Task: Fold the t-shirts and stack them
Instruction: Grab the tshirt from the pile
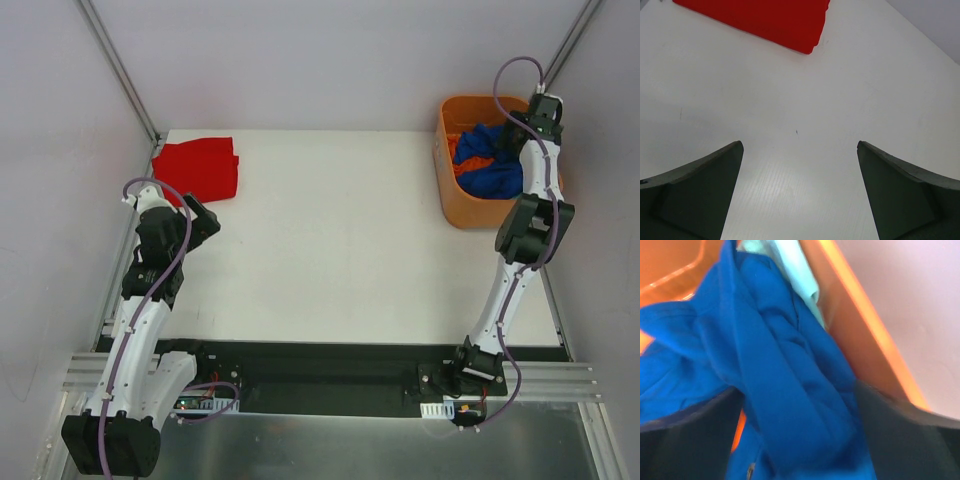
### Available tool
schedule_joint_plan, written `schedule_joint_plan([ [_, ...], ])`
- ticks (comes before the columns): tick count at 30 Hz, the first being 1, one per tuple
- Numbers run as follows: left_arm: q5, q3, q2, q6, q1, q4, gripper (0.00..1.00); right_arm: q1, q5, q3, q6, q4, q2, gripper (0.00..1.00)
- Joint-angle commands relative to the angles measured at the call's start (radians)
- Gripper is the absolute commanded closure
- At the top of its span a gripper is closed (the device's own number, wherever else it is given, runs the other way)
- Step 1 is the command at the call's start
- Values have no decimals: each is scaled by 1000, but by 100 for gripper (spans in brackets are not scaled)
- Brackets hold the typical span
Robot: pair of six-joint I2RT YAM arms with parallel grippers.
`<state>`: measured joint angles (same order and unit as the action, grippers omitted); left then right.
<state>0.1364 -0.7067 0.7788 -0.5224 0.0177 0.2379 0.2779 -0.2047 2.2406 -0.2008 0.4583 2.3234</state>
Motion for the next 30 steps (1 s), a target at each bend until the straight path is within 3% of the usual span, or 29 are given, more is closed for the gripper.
schedule_joint_plan([
  [1,17,-8,-6,24,-7,-48,1,-2,-10,48,4,-113,10,25],
  [3,5,-11,-9,21,-5,-46,1,-2,7,45,21,-124,-21,48],
  [5,-7,-13,-16,21,-5,-48,1,-2,59,39,20,-150,-56,59],
  [7,-27,-13,-22,22,-5,-48,1,-3,90,39,15,-162,-125,93],
  [8,-34,-8,-24,18,-7,-49,1,-8,79,39,17,-164,-153,99],
  [19,-218,35,-163,-42,-7,-46,1,-112,310,-39,24,-228,-633,99],
  [26,-330,62,-227,-88,-7,-40,1,-428,366,-29,-12,-309,-858,99],
  [30,-406,69,-234,-116,-7,-38,1,-609,419,-56,90,-450,-926,99],
])
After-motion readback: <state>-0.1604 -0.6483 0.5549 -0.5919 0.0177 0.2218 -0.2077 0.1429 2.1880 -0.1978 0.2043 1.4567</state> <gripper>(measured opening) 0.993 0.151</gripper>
